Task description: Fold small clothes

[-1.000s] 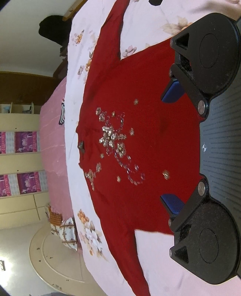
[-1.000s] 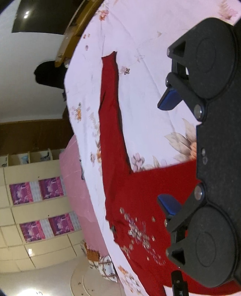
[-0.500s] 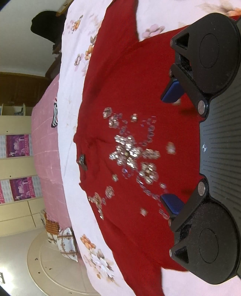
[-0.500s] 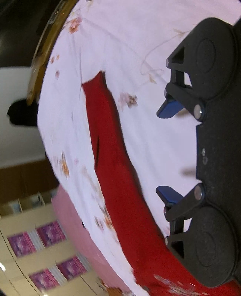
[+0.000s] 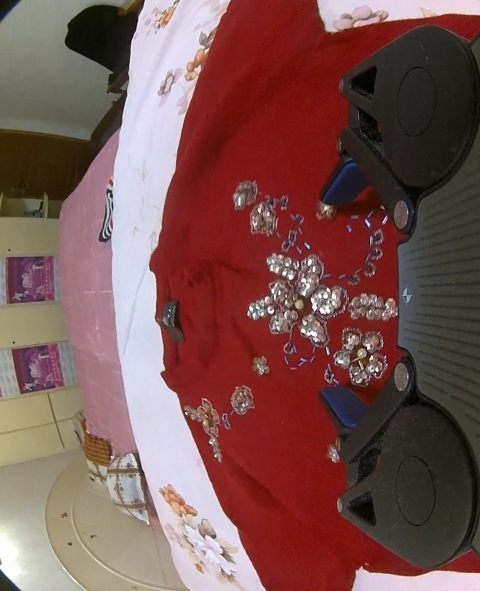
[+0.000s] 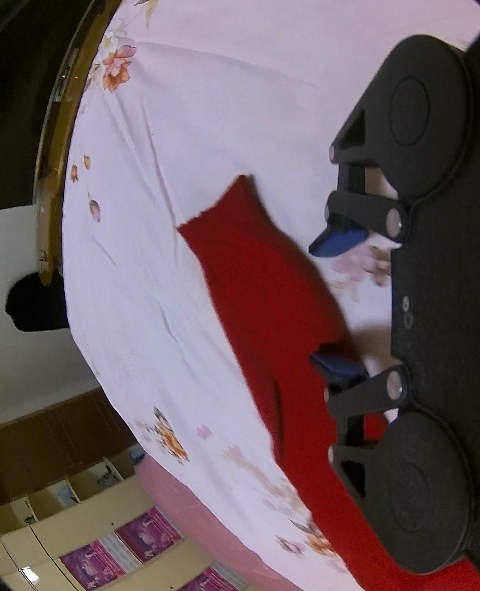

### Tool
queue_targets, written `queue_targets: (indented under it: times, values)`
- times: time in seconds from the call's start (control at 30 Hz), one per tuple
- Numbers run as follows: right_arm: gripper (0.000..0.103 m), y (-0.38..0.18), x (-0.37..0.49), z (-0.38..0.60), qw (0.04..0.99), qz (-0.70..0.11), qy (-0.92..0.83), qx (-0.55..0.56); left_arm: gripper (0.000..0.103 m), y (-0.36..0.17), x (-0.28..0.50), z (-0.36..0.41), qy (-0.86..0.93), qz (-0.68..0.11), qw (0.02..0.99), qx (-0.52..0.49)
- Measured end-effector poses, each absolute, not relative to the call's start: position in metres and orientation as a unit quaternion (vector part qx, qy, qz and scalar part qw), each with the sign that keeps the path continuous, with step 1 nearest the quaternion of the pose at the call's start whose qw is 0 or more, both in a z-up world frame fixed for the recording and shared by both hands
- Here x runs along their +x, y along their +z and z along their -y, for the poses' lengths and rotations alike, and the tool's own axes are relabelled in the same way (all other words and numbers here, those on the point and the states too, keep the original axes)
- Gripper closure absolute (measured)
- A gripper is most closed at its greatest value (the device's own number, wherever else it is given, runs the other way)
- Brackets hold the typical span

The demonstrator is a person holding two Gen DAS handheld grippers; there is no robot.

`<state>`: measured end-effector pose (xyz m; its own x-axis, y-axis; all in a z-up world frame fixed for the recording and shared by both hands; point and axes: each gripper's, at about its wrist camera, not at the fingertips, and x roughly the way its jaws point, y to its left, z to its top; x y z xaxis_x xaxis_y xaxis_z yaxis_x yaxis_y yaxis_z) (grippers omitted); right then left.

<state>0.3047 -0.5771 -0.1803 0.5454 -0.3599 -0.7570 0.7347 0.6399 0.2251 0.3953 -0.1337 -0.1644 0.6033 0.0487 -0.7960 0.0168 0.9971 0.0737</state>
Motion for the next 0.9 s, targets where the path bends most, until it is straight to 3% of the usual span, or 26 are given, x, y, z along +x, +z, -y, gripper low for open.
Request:
queue_targets:
  times: [0.07, 0.13, 0.2, 0.4, 0.63, 0.87, 0.9]
  values:
    - [0.063, -0.183, 0.31, 0.583, 0.838, -0.342, -0.336, 0.259, 0.0, -0.166, 0.395, 0.132, 0.008, -0.442, 0.896, 0.041]
    - [0.084, -0.183, 0.313, 0.586, 0.842, -0.338, -0.338, 0.248, 0.0, -0.166, 0.395, 0.129, 0.007, -0.44, 0.897, 0.044]
    - [0.095, -0.183, 0.317, 0.587, 0.849, -0.336, -0.326, 0.247, 0.0, -0.164, 0.394, 0.125, 0.002, -0.438, 0.898, 0.041]
    - [0.096, -0.147, 0.327, 0.544, 0.902, -0.285, -0.267, 0.183, 0.0, -0.15, 0.393, 0.103, 0.006, -0.429, 0.903, 0.023]
    - [0.096, -0.094, 0.363, 0.403, 0.953, -0.259, -0.046, 0.149, 0.0, -0.121, 0.388, 0.048, 0.004, -0.42, 0.906, -0.048]
    - [0.096, -0.129, 0.396, 0.253, 0.923, -0.334, 0.128, 0.145, 0.0, -0.127, 0.388, -0.001, -0.014, -0.43, 0.897, -0.102]
    - [0.091, -0.139, 0.401, 0.24, 0.917, -0.35, 0.133, 0.14, 0.0, -0.132, 0.39, -0.005, -0.02, -0.438, 0.892, -0.113]
